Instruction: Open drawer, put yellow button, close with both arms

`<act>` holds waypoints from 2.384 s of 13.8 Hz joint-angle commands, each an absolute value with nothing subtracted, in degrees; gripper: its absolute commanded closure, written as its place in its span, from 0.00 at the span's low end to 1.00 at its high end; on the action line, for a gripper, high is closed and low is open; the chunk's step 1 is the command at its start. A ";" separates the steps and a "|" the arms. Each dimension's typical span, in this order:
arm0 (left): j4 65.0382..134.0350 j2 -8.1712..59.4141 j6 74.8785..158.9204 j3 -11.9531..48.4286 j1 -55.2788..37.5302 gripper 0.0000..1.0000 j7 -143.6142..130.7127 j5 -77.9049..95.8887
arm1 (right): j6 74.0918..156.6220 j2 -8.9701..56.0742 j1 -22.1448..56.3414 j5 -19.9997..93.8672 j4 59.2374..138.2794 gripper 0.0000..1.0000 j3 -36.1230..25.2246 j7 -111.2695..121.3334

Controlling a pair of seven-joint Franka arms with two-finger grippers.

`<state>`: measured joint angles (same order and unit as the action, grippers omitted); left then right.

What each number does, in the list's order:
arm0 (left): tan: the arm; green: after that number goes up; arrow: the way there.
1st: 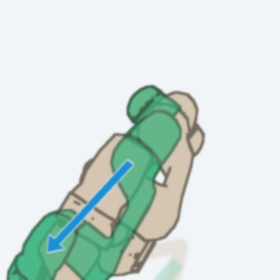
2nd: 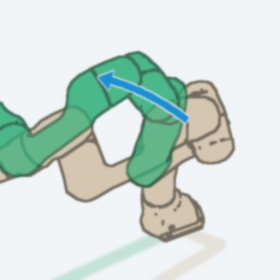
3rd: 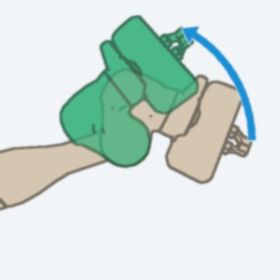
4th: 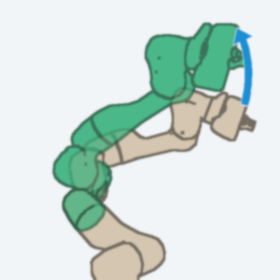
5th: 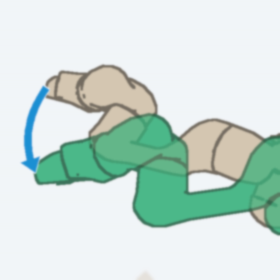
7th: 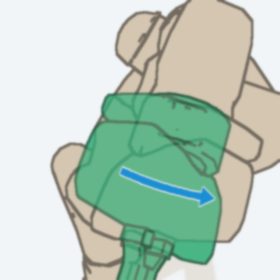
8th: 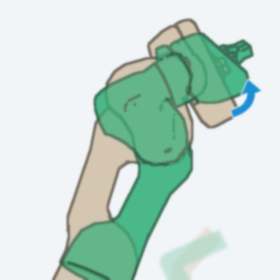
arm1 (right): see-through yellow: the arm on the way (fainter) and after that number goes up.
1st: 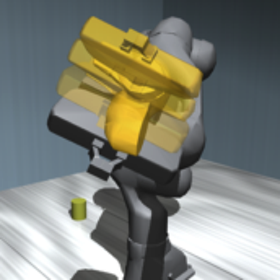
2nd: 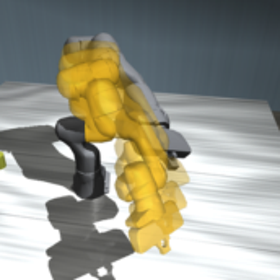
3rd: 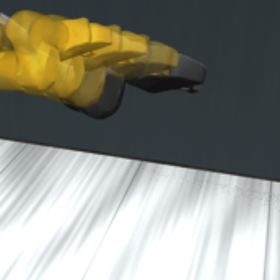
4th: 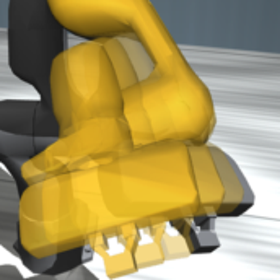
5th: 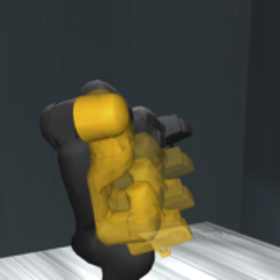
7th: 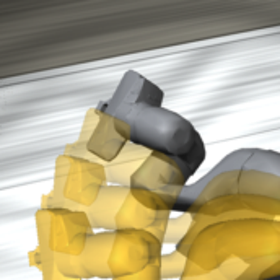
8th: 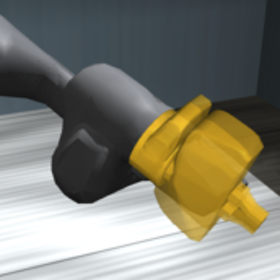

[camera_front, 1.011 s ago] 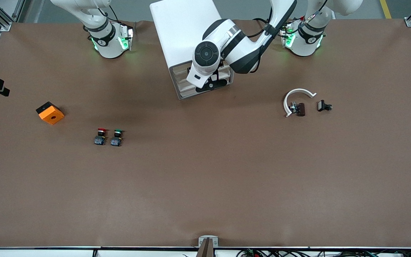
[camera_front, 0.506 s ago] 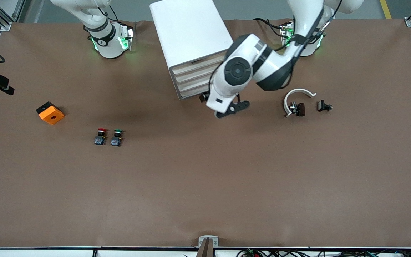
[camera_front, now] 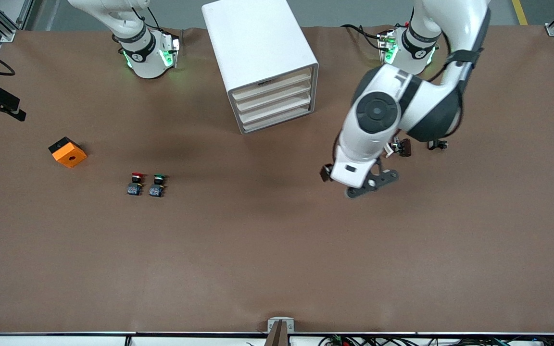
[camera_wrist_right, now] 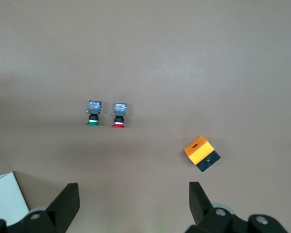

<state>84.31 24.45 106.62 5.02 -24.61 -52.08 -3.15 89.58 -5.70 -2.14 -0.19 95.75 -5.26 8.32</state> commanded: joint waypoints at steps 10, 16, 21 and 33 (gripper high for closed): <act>83.93 12.32 98.37 6.33 -5.01 0.00 -25.94 -3.25 | 89.65 -8.52 -2.99 -1.32 97.65 0.00 -3.52 7.91; 97.00 -2.52 96.77 5.80 0.08 0.00 -9.80 -0.53 | 89.56 -9.32 -3.25 1.67 97.73 0.00 -3.78 7.65; 105.03 -14.93 91.24 5.71 0.79 0.00 -5.71 -0.26 | 89.47 -9.58 -3.25 1.67 97.82 0.00 -3.78 7.65; 100.46 -14.59 88.51 4.22 0.97 0.00 -10.63 -0.88 | 89.47 -9.67 -3.16 1.32 98.09 0.00 -3.69 4.57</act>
<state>101.97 -15.32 90.17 3.87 0.83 -10.36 -1.00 89.18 -7.85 -2.26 0.91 96.49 -4.36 5.13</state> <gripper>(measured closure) 0.000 0.000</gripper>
